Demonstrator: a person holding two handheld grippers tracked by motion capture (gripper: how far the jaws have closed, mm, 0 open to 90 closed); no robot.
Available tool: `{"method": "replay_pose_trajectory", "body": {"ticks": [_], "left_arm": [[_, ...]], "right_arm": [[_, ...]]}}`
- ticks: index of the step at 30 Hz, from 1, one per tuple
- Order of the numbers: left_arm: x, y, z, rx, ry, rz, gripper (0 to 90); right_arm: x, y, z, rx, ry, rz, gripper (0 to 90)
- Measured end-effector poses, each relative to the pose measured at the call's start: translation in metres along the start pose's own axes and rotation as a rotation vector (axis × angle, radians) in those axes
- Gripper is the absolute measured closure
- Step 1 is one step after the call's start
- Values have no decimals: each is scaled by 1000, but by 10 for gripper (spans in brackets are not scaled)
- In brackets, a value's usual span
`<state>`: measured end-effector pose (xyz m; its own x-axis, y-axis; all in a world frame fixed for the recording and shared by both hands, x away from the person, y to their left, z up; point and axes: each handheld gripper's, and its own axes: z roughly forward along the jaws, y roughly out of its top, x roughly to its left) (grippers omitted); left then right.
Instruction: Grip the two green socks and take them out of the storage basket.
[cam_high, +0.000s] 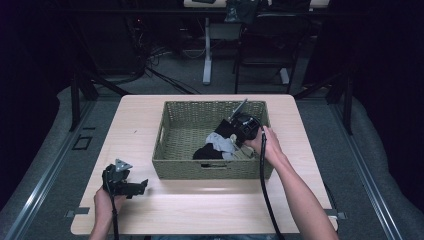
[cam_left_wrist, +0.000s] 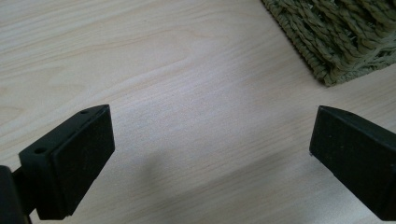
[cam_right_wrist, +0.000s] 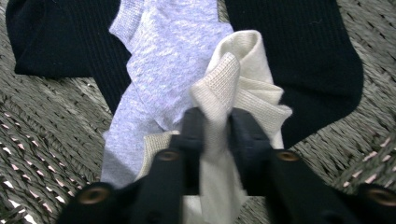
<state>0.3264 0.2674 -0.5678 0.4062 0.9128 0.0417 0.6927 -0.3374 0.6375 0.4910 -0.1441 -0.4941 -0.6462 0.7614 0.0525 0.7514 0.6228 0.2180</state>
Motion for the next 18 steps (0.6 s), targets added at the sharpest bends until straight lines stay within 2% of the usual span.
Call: {"method": "replay_pose_trajectory", "body": {"ticks": [1,2,7,8,11,13,17,18], "left_arm": [[0,0,0,0,0,0,1],[0,0,0,0,-2,-1,1],[0,0,0,-1,0,1,1],[0,0,0,-1,0,4,1],[0,0,0,-1,0,3,1],[0,0,0,-1,0,2,1],[0,0,0,-3,-1,3,1],[0,0,0,-3,-1,3,1]], "right_arm": [[0,0,0,0,0,0,819],[-1,-1,-3,-11,-4,7,856],[-3,-3,-14,-44,-5,24,864],[-4,-3,-24,-51,-11,18,865],[-4,-4,-38,-65,-11,11,865],[-4,-4,-42,-79,-19,10,866],[-5,-5,-63,-115,-19,12,866],[-5,-5,-63,-115,-19,12,866]]}}
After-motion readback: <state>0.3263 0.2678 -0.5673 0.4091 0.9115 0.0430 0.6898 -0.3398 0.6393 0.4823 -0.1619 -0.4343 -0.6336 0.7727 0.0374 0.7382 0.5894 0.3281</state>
